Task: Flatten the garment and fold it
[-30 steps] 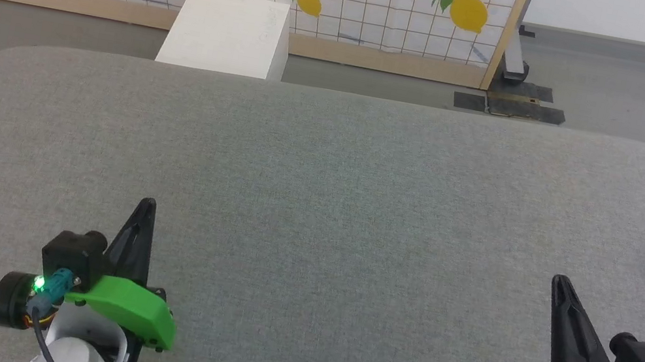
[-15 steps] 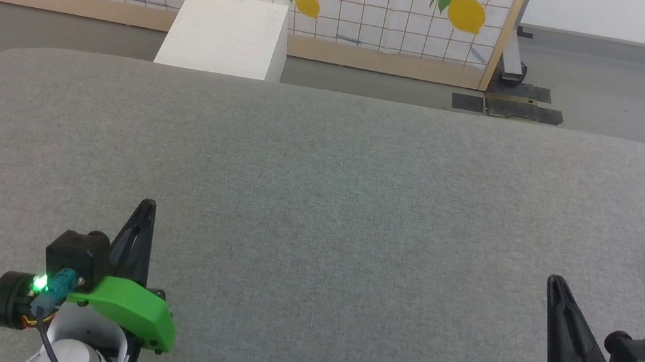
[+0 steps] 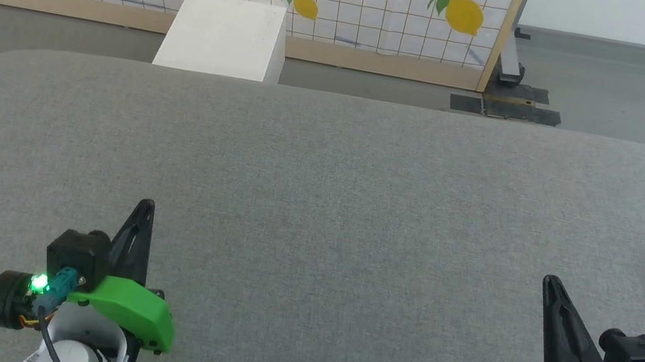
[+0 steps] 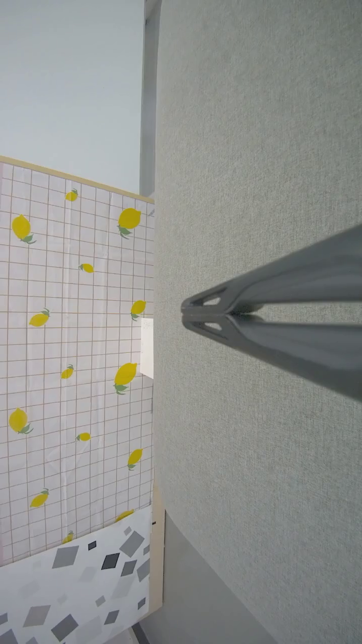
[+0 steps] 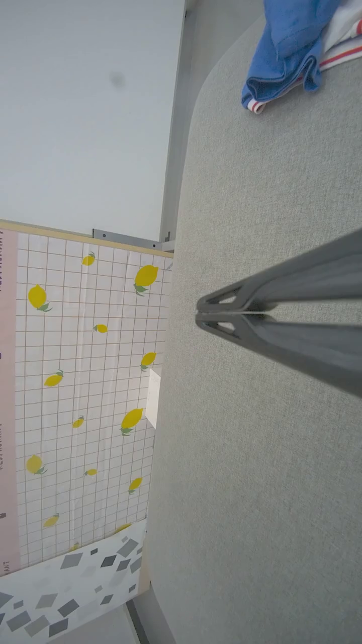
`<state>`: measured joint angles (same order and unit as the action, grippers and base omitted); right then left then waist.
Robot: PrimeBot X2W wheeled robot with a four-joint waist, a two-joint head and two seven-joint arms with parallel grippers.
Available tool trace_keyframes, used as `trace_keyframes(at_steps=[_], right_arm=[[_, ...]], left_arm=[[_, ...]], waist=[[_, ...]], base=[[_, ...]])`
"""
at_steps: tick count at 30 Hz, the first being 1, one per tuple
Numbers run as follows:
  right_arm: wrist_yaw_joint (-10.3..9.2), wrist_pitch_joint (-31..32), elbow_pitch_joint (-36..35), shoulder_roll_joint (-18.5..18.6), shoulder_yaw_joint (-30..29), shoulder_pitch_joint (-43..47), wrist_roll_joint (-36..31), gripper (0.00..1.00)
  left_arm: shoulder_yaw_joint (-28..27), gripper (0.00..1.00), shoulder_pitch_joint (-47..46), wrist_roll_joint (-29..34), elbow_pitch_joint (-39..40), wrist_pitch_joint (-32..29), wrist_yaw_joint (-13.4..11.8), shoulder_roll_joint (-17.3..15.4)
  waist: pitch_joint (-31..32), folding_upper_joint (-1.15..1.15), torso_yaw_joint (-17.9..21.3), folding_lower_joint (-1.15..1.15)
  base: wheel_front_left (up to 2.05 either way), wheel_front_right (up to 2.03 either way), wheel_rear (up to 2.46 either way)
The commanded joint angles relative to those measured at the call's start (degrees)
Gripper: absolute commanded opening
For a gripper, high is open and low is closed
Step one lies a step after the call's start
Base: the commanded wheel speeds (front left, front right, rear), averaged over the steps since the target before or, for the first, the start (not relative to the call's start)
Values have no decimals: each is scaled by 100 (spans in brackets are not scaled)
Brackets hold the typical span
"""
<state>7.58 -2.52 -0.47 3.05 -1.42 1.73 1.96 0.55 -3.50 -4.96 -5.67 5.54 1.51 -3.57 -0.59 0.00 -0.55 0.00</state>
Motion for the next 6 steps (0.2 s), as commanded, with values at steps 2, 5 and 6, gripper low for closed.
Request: trace_keyframes(at_steps=[2,5,6], right_arm=[[-5,27,22,-11,26,-101,-38,0],[-6,42,24,-12,34,-106,-48,0],[-6,48,25,-12,37,-108,-52,0]], left_arm=[[-25,0,115,78,60,-52,-30,32],[-27,0,130,106,94,-85,-38,35],[-28,0,136,117,107,-98,-41,36]], waist=[[3,0,3,0],[7,0,6,0],[8,0,7,0]], base=[[0,0,0],[0,0,0],[0,0,0]])
